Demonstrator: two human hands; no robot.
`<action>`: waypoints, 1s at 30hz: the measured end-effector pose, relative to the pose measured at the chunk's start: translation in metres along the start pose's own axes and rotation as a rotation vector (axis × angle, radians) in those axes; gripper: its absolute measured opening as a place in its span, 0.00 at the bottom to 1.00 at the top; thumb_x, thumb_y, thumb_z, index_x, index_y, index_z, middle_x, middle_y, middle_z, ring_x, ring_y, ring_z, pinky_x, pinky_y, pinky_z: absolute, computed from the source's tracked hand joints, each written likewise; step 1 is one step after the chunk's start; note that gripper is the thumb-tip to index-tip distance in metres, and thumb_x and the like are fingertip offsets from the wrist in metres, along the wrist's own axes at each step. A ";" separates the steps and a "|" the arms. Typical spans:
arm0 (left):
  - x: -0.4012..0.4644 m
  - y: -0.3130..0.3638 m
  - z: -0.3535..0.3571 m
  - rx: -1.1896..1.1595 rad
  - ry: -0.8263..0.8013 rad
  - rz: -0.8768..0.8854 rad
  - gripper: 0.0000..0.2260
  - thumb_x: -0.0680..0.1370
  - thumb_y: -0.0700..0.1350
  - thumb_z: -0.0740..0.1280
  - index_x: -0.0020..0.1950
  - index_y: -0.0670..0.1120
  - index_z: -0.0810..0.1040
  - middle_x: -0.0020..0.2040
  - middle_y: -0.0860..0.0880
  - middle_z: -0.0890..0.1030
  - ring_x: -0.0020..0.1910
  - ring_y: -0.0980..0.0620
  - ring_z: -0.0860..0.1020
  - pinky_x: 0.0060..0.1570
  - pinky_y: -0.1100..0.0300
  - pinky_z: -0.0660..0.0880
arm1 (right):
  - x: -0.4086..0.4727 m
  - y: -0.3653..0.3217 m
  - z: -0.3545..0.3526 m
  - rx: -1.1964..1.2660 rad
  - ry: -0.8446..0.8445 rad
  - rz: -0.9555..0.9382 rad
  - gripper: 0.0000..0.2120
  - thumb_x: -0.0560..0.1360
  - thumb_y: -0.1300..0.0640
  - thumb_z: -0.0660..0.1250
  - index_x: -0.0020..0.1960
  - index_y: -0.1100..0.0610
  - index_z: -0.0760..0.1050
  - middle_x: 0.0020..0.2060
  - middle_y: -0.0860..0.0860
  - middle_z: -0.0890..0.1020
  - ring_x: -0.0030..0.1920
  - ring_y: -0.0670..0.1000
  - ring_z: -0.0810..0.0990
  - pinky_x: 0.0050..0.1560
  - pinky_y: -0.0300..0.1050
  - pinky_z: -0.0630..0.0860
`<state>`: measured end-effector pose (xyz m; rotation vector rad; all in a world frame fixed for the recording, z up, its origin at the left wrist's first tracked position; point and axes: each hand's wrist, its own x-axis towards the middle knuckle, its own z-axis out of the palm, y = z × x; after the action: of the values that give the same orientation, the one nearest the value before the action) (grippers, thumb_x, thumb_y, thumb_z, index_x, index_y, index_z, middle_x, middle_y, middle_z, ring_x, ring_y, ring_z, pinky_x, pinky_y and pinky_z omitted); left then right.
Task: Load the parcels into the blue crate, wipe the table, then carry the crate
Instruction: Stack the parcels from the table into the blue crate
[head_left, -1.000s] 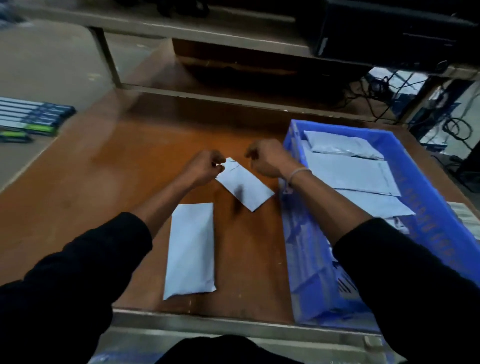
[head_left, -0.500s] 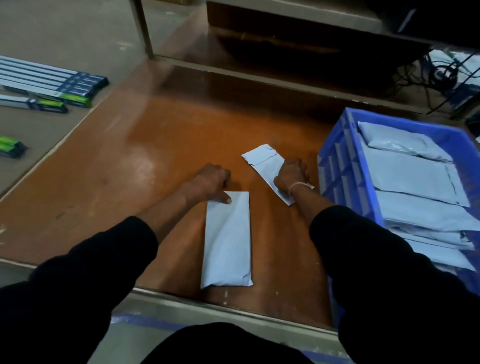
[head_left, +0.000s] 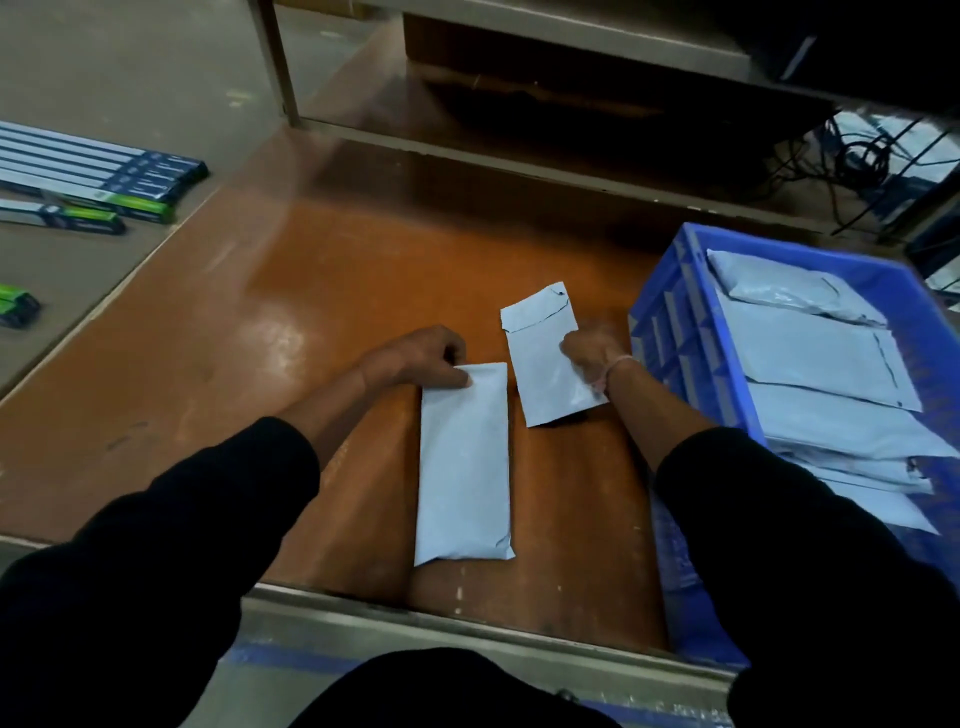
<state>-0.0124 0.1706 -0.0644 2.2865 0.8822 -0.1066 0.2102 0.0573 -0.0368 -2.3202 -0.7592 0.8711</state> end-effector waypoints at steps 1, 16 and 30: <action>-0.001 0.001 -0.005 -0.096 0.017 0.002 0.07 0.77 0.49 0.73 0.43 0.49 0.77 0.43 0.50 0.78 0.44 0.48 0.77 0.41 0.54 0.72 | -0.005 -0.006 -0.007 0.047 -0.009 -0.005 0.20 0.80 0.63 0.58 0.70 0.67 0.69 0.68 0.64 0.73 0.68 0.63 0.73 0.54 0.49 0.72; -0.002 0.048 -0.034 -0.998 0.411 -0.001 0.10 0.79 0.45 0.73 0.54 0.45 0.73 0.48 0.46 0.83 0.45 0.51 0.83 0.36 0.61 0.82 | -0.042 -0.037 -0.076 0.568 0.001 -0.233 0.19 0.69 0.74 0.67 0.58 0.61 0.73 0.51 0.57 0.82 0.50 0.57 0.83 0.38 0.46 0.79; 0.010 0.179 -0.058 -0.526 0.746 0.272 0.13 0.82 0.41 0.60 0.50 0.52 0.83 0.58 0.50 0.82 0.57 0.48 0.79 0.40 0.62 0.77 | -0.064 0.004 -0.172 0.699 0.227 -0.442 0.16 0.74 0.71 0.67 0.58 0.58 0.80 0.54 0.56 0.83 0.52 0.55 0.83 0.46 0.43 0.81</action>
<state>0.0978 0.1153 0.0785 1.9009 0.8005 1.0303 0.2929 -0.0368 0.0969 -1.5216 -0.6876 0.5407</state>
